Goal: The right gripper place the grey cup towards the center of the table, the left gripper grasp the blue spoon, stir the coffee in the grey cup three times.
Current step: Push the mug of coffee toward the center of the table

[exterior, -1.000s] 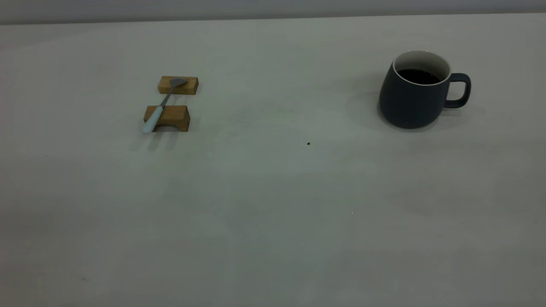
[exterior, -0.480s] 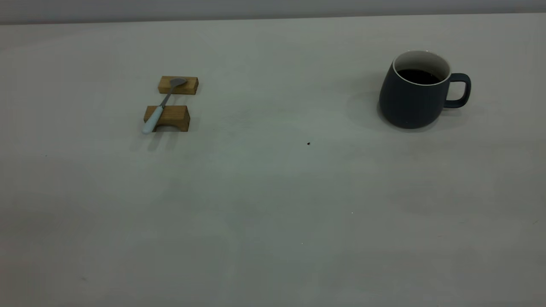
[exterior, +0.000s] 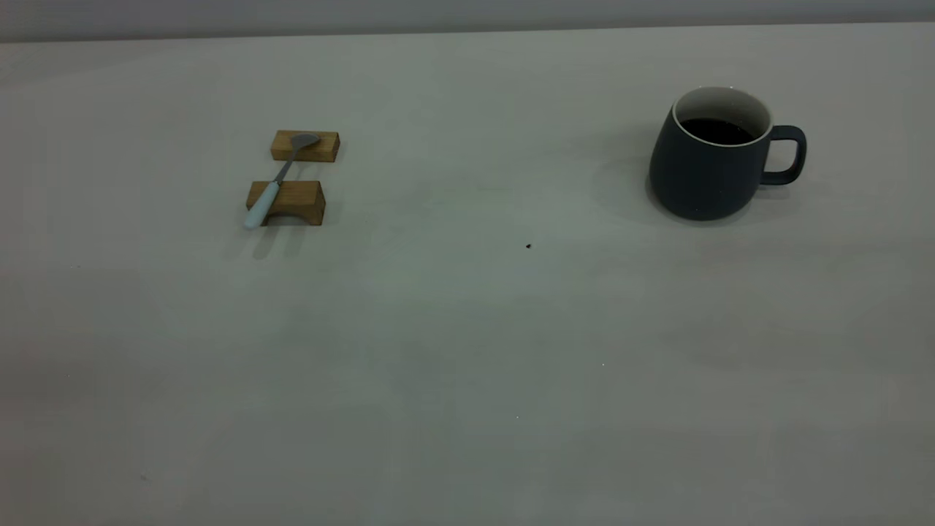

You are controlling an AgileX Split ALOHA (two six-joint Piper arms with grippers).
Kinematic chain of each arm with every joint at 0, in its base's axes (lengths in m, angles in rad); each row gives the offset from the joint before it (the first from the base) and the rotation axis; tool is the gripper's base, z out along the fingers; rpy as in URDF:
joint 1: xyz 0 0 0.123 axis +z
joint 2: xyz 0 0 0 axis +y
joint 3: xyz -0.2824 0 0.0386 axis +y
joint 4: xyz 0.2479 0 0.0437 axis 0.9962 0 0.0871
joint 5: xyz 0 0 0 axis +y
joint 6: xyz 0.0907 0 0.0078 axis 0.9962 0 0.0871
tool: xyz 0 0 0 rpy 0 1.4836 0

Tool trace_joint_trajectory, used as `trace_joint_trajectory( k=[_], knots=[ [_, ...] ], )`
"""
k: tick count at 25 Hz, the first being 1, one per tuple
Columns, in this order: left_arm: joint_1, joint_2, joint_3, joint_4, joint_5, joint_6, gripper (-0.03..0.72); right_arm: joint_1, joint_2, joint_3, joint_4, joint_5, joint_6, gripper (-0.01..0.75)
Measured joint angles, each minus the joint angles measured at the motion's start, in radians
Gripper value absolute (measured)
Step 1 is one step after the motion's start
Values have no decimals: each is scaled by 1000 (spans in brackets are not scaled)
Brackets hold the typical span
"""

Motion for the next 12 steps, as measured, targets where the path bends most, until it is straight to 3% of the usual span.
trace_joint_trajectory(
  k=[2, 4, 9, 12],
  knots=[
    [0, 0, 0, 0, 0, 0, 444, 0, 52, -31, -17, 45, 26, 315],
    [0, 0, 0, 0, 0, 1, 444, 0, 143, -71, -53, 60, 33, 415],
    [0, 0, 0, 0, 0, 1, 444, 0, 422, -183, -189, 4, 30, 674],
    [0, 0, 0, 0, 0, 1, 444, 0, 578, -219, -238, -77, 27, 720]
  ],
)
